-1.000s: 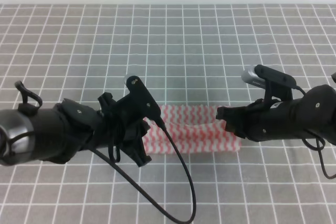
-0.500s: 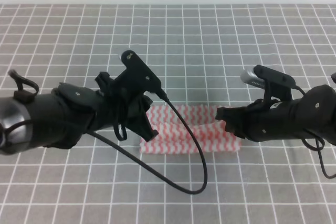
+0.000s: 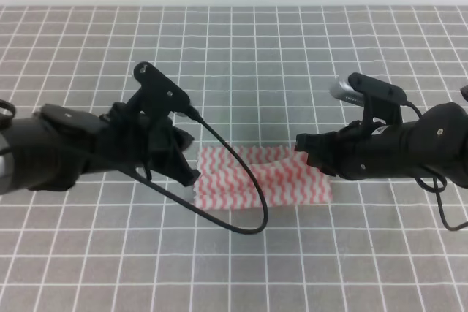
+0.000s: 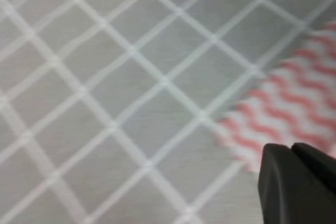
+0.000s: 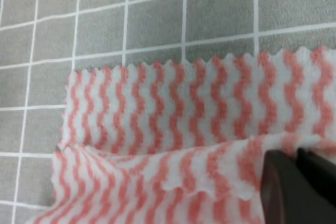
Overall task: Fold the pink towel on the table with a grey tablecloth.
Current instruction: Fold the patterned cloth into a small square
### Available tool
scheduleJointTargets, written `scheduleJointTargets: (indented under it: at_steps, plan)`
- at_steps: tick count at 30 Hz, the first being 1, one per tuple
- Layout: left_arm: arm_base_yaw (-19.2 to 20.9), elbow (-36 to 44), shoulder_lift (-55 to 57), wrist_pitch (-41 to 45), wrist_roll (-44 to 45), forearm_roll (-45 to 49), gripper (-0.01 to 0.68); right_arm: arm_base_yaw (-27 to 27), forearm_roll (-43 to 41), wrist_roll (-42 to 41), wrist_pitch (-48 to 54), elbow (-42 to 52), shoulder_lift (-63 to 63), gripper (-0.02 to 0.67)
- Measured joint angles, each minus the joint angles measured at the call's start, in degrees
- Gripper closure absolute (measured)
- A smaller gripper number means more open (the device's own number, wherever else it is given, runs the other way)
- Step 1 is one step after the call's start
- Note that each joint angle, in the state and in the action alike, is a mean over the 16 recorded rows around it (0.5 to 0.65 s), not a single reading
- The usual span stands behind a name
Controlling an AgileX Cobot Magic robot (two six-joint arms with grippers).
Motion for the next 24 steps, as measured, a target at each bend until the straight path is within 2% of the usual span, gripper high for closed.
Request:
scheduleJointTargets:
  at_steps: [11, 16, 24]
  plan:
    - [3.00, -1.02, 1.12, 11.76, -5.16, 0.57, 0.535, 0.01, -0.09, -0.93, 1.06, -0.57, 0.43, 0.664]
    - [4.17, -3.83, 3.18, 17.11, -12.65, 4.56, 0.480, 0.01, -0.05, -1.35, 1.38, -0.57, 0.47, 0.664]
    - [6.54, -9.56, 7.39, 26.47, -27.79, 15.32, 0.467, 0.01, -0.07, -1.50, 1.93, -0.57, 0.47, 0.664]
